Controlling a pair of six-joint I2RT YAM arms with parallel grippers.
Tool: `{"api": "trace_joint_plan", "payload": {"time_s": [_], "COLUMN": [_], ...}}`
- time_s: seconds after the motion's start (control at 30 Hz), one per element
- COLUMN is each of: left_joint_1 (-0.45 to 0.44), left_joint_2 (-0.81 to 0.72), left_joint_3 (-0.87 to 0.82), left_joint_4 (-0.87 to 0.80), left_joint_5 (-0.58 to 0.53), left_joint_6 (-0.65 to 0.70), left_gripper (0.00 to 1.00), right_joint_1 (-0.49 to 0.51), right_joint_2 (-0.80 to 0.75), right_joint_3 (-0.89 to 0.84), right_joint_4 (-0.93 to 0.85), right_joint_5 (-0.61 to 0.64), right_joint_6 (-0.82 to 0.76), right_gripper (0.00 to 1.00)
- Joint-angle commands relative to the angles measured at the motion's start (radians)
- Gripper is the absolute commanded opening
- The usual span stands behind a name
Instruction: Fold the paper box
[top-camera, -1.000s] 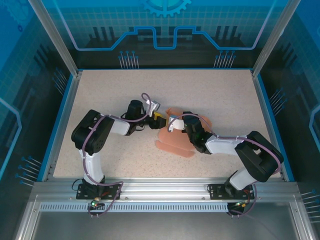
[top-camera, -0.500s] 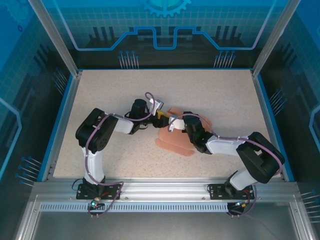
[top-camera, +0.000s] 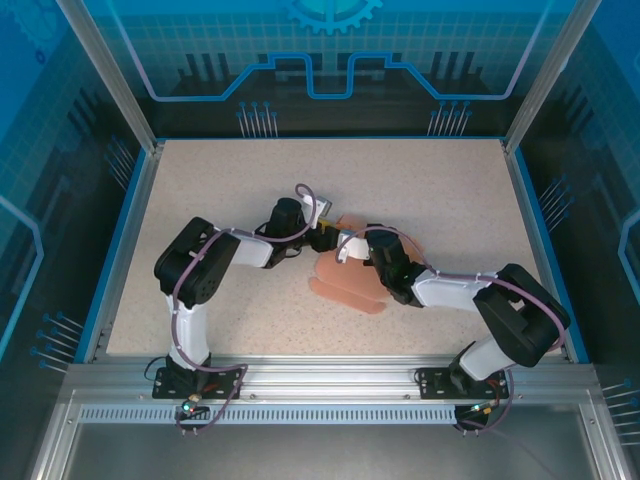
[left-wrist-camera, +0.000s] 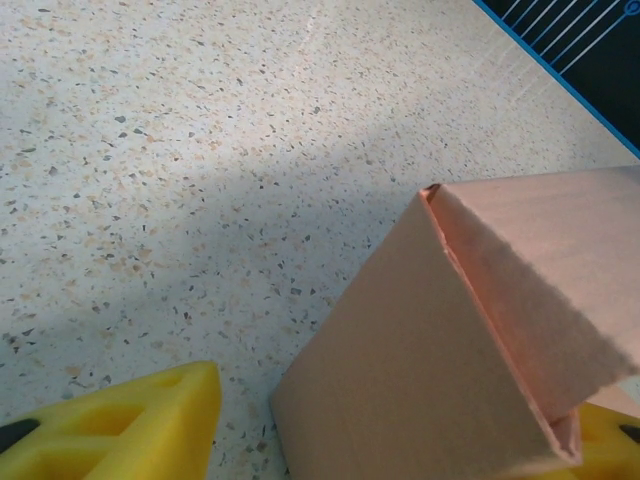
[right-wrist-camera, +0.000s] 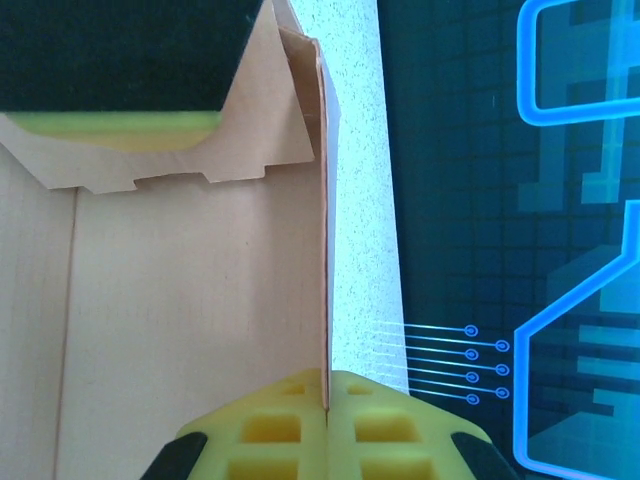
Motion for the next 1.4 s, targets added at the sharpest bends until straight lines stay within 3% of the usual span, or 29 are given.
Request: {"api": "trace_joint_plan", "payload": {"time_s": [0.0,0.27,0.57,1.37], "left_joint_1": [-0.005,-0.019,-0.033,-0.074], "left_joint_2": [-0.003,-0.007,-0.019,0.017], "left_joint_3": [0.043,0.051,0.069,0.15], "left_joint_4": [-0.056,-0.095,-0.099,-0.166], "left_joint_5": [-0.088,-0.213,-0.279,-0.242], "left_joint_6": [-0.01,-0.023,-0.146,-0.044], "left_gripper": [0.56,0.45,0.27,0.5], "right_joint_1": [-0.008,-0.023,-0.036,-0.077], "right_joint_2": [-0.025,-0.049,-0.056,-0.037], "right_joint_3": [0.03,0.04,0.062,0.131], "right_joint_4": [-0.062,-0.111,-0.177,-0.314], "right_joint_5": [-0.031,-0.073,-0.107,-0.183], "right_joint_6": [0.037,0.086,0.148,0.263], "right_gripper": [0.04,0.05,0.04,0.05]}}
